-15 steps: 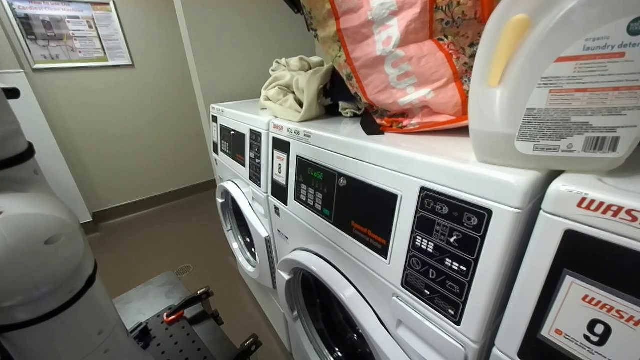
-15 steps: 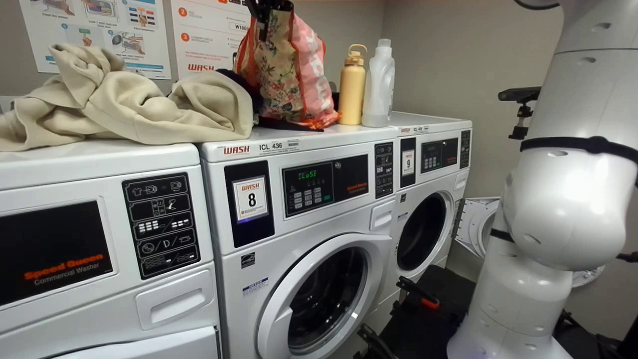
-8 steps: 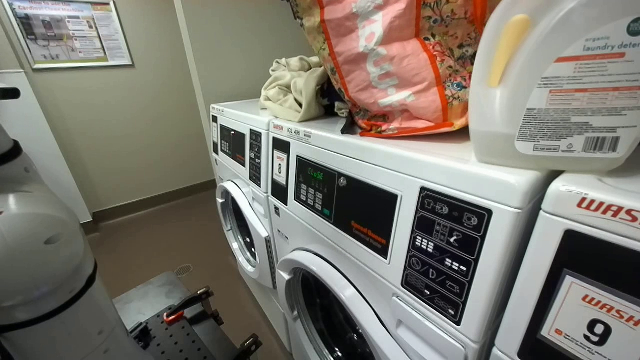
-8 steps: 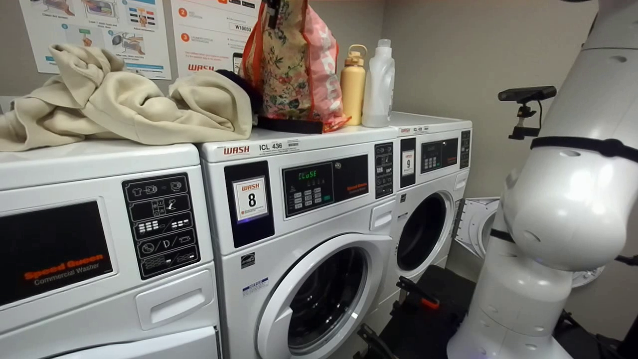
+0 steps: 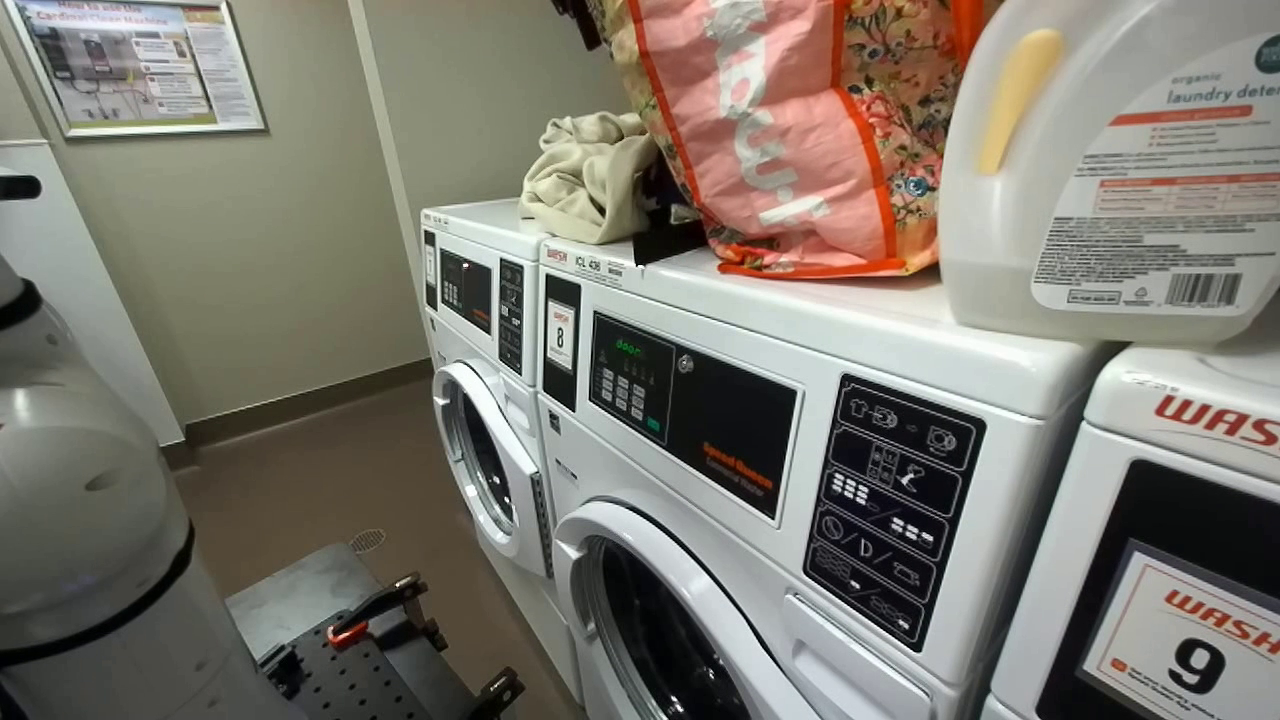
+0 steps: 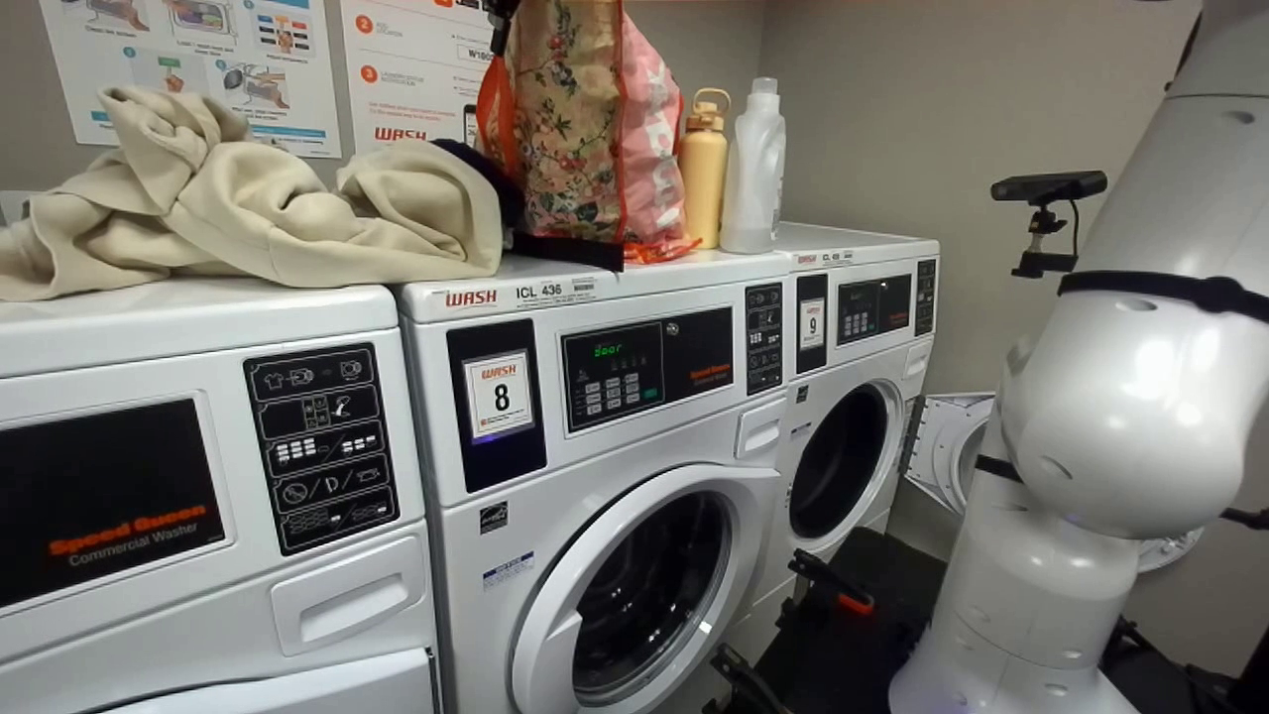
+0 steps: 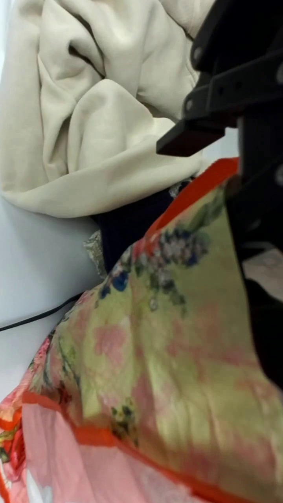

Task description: Move the pink bag forward

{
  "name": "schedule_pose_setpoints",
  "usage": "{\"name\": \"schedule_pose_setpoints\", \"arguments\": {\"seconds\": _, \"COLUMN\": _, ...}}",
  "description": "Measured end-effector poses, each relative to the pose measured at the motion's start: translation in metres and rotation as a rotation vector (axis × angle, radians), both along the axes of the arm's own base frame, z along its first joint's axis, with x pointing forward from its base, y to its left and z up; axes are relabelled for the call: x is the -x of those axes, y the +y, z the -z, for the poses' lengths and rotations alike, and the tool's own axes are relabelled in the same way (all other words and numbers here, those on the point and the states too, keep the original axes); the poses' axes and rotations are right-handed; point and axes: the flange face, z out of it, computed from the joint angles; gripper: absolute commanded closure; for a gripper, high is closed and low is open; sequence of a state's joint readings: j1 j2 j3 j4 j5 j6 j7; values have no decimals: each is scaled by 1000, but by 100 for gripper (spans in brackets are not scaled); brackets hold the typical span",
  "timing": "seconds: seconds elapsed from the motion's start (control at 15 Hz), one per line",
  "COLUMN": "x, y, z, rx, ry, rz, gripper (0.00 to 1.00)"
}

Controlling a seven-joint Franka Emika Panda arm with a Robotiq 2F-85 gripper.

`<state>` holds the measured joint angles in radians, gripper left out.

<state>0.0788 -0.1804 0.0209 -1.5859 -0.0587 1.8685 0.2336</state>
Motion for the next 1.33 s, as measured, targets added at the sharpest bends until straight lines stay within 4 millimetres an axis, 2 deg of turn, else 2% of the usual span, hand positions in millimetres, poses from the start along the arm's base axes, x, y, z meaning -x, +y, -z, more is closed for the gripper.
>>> {"name": "schedule_pose_setpoints", "arguments": {"seconds": 0.13, "x": -5, "y": -2, "z": 1, "rx": -2, "ry": -43, "rz": 20, "gripper": 0}}
{"name": "schedule_pose_setpoints", "arguments": {"seconds": 0.47, "x": -5, "y": -16, "z": -15, "rx": 6, "ry": -132, "rz": 92, "gripper": 0}}
{"name": "schedule_pose_setpoints", "arguments": {"seconds": 0.67, "x": 2, "y": -21, "z": -34, "rx": 7, "ry": -173, "rz": 116, "gripper": 0}}
{"name": "schedule_pose_setpoints", "arguments": {"seconds": 1.0, "x": 18, "y": -14, "z": -72, "rx": 28, "ry": -243, "rz": 139, "gripper": 0}}
{"name": "schedule_pose_setpoints", "arguments": {"seconds": 1.33, "x": 41, "y": -6, "z": -99, "rx": 60, "ry": -221, "rz": 186, "gripper": 0}}
